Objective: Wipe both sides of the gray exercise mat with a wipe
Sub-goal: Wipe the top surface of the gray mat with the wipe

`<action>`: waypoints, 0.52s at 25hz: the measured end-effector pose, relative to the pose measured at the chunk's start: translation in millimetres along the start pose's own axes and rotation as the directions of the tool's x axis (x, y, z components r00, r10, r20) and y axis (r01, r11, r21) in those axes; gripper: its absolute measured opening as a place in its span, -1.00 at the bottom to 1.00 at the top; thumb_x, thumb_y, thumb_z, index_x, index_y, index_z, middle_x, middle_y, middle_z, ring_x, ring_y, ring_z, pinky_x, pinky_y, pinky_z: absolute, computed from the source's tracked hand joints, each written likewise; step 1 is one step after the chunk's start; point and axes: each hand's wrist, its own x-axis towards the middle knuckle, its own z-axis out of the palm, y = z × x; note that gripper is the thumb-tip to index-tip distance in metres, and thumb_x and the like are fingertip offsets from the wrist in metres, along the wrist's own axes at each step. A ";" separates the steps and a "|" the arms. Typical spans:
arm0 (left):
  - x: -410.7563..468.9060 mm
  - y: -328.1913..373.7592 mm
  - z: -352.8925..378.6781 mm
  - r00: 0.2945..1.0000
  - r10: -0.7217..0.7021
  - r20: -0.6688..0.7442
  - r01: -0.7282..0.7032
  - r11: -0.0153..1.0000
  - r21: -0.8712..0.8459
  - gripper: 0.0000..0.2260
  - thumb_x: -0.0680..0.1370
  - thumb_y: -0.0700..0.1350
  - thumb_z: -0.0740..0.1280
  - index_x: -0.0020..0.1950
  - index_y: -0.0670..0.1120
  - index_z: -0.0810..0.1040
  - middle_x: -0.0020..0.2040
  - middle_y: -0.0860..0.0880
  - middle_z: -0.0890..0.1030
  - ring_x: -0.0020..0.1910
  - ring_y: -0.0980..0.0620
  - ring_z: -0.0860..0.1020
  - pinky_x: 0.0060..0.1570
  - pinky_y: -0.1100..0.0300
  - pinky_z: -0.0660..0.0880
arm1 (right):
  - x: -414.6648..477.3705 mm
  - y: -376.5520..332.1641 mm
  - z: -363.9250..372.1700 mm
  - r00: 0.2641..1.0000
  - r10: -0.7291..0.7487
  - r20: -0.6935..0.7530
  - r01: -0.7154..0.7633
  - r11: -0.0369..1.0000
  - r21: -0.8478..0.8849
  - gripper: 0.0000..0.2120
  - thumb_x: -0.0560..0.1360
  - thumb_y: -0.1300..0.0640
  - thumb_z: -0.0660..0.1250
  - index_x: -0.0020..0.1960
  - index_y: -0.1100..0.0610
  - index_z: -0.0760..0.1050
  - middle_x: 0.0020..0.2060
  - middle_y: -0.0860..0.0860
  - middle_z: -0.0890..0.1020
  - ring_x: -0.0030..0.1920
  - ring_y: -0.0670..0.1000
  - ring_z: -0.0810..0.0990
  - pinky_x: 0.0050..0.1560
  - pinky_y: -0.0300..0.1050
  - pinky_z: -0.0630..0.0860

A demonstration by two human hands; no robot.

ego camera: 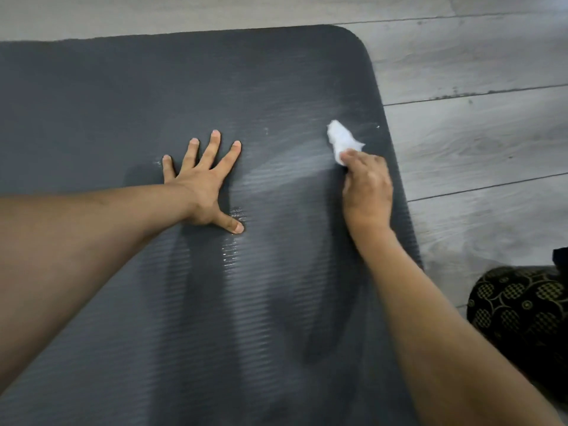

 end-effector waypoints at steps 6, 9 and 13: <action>1.0 0.6 1.5 1.000 -0.013 0.004 0.013 1.000 0.008 0.37 0.15 0.44 0.55 0.51 0.30 -0.50 0.54 0.11 -0.55 0.58 -0.14 -0.43 0.49 -0.41 -0.23 | -45.3 -25.7 10.2 0.994 0.065 -0.086 -0.051 0.986 0.156 -0.70 0.48 0.40 0.25 0.14 0.23 0.62 0.02 0.11 0.65 0.00 0.16 0.54 0.10 -0.03 0.51; -0.5 0.3 -0.2 1.000 -0.002 -0.009 0.002 1.000 0.015 0.36 0.16 0.45 0.55 0.54 0.30 -0.46 0.56 0.09 -0.51 0.60 -0.14 -0.39 0.50 -0.40 -0.21 | -70.9 -48.9 15.0 0.995 -0.069 -0.067 0.083 0.966 0.243 -0.72 0.51 0.40 0.29 0.16 0.23 0.62 0.10 0.06 0.64 0.07 0.09 0.55 0.21 -0.12 0.49; -35.0 -4.9 18.2 0.963 0.007 -0.270 0.003 0.999 0.035 0.15 0.29 0.51 0.42 0.63 0.23 -0.23 0.66 -0.02 -0.24 0.64 -0.20 -0.09 0.54 -0.33 0.03 | -66.8 -48.4 17.5 0.994 -0.019 -0.108 0.043 0.975 0.218 -0.72 0.53 0.38 0.26 0.17 0.20 0.62 0.11 0.05 0.64 0.08 0.10 0.55 0.24 -0.20 0.45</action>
